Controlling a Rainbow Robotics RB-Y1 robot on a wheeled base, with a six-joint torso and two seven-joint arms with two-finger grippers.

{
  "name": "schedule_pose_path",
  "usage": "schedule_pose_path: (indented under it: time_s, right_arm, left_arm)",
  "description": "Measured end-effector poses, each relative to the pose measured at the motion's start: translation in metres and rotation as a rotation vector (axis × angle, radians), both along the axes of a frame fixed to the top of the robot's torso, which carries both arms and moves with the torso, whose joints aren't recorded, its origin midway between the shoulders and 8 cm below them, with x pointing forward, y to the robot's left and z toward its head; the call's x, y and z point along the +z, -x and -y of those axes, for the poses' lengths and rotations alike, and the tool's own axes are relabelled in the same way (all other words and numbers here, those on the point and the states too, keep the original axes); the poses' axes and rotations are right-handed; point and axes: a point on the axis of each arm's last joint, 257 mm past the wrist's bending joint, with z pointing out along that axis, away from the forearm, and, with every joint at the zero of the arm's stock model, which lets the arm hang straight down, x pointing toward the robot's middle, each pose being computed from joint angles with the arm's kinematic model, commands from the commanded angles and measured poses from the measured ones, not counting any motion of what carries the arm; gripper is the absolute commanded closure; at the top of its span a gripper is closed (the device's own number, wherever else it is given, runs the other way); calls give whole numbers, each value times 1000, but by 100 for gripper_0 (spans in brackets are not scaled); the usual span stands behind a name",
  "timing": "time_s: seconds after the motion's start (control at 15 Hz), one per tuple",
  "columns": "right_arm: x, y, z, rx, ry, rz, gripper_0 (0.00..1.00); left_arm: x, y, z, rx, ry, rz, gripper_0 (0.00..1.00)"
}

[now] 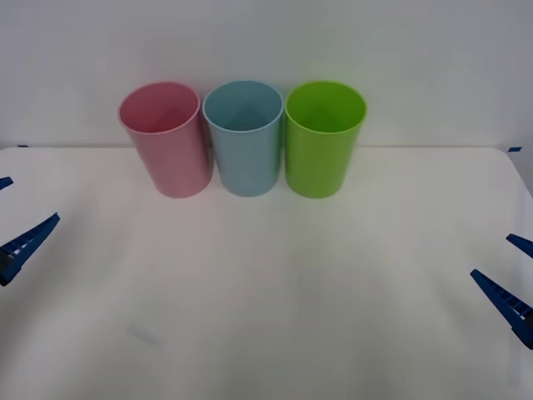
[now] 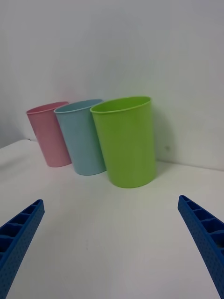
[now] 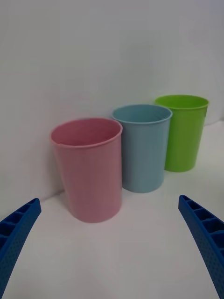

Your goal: Grasp the object on the table and drop it into the matching bin: aluminum can to the light blue bin, PET bottle to the pink bin.

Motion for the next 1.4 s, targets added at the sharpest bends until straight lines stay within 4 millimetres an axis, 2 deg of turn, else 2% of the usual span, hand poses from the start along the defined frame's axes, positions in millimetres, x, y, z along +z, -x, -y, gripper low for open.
schedule_pose_path:
  time_s: [0.4, 0.67, 1.0, 1.4]
  right_arm:
    - [0, 0, 0, 0, 0, 0, 0]
    - [0, 0, 0, 0, 0, 0, 0]
    - [0, 0, 0, 0, 0, 0, 0]
    - [0, 0, 0, 0, 0, 0, 0]
  left_arm:
    - [-27, 25, -24, -12, -88, -93, 0]
    - [-50, 49, -30, -20, -100, -164, 0]
    - [-75, 65, -17, -51, -77, -230, 0]
    - [-86, 70, -1, -84, -39, -261, 0]
